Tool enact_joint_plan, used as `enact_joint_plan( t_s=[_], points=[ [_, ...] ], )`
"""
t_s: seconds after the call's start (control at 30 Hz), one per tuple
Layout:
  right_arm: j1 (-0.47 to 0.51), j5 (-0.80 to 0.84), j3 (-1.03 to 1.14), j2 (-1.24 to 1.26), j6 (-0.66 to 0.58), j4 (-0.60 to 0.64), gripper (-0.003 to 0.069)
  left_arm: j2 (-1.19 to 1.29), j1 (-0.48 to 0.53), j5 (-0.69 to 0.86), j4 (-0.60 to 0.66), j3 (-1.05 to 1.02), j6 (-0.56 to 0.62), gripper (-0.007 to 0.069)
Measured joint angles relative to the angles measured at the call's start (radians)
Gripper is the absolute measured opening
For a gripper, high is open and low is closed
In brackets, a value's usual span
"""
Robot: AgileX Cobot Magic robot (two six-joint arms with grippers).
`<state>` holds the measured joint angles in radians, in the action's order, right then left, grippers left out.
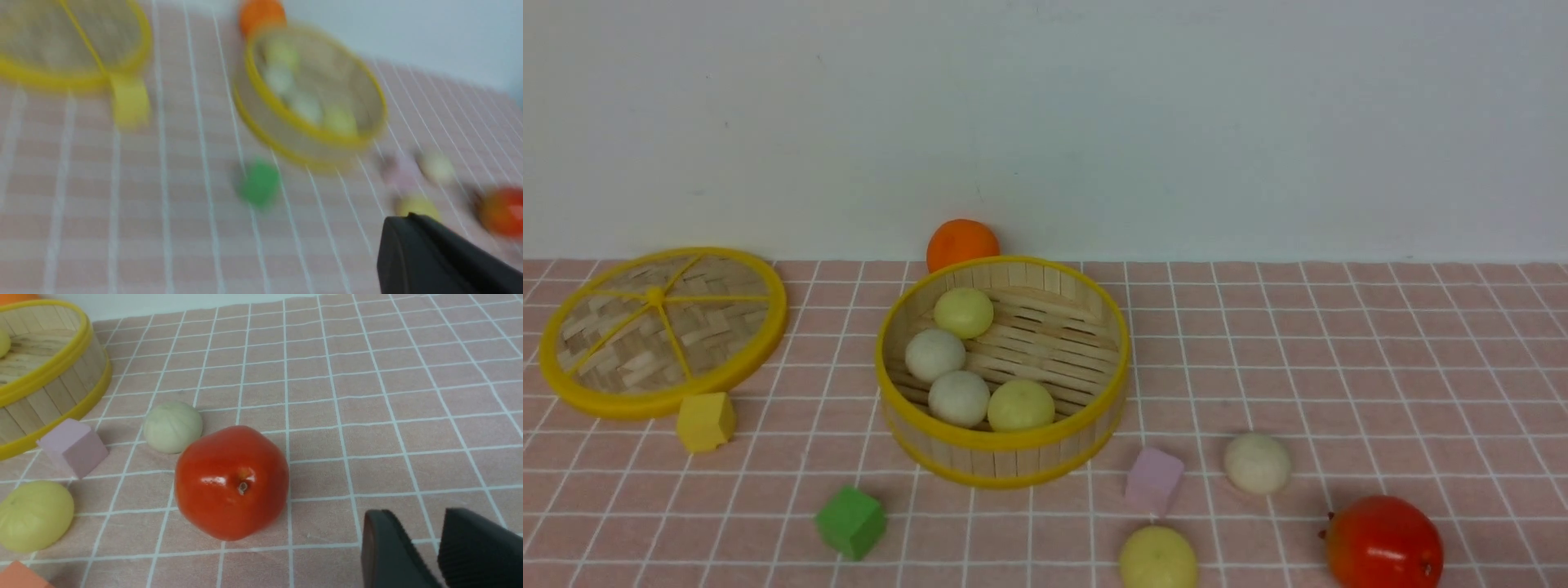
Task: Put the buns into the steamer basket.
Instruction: Use the right arm to grab a steamed stuffed bun
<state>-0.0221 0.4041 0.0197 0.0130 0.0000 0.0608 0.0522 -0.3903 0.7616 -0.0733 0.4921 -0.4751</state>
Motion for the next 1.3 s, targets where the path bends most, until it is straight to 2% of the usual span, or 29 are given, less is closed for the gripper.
enact_joint_plan(
  t_s=[0.03,0.1,0.13,0.2,0.3,0.43,0.6,1.3],
  points=[
    [0.0,0.0,0.0,0.0,0.0,0.0,0.024,-0.028,0.042,-0.066,0.002,-0.063,0.046,0.0012],
    [0.0,0.0,0.0,0.0,0.0,0.0,0.024,-0.045,0.071,-0.103,0.006,-0.108,0.096,0.0012],
    [0.0,0.0,0.0,0.0,0.0,0.0,0.024,-0.061,0.12,-0.153,0.011,-0.185,0.16,0.0012],
    [0.0,0.0,0.0,0.0,0.0,0.0,0.024,-0.062,0.172,-0.188,0.029,-0.278,0.208,0.0012],
    [0.0,0.0,0.0,0.0,0.0,0.001,0.024,-0.062,0.238,-0.222,0.051,-0.41,0.239,0.0012],
    [0.0,0.0,0.0,0.0,0.0,0.001,0.024,-0.062,0.279,-0.3,0.042,-0.49,0.251,0.0012],
    [0.0,0.0,0.0,0.0,0.0,0.001,0.024,-0.062,0.288,-0.358,0.04,-0.502,0.252,0.0012],
    [0.0,-0.003,0.0,0.0,0.0,-0.019,0.024,-0.062,0.288,-0.366,0.043,-0.504,0.252,0.0012]
  ],
)
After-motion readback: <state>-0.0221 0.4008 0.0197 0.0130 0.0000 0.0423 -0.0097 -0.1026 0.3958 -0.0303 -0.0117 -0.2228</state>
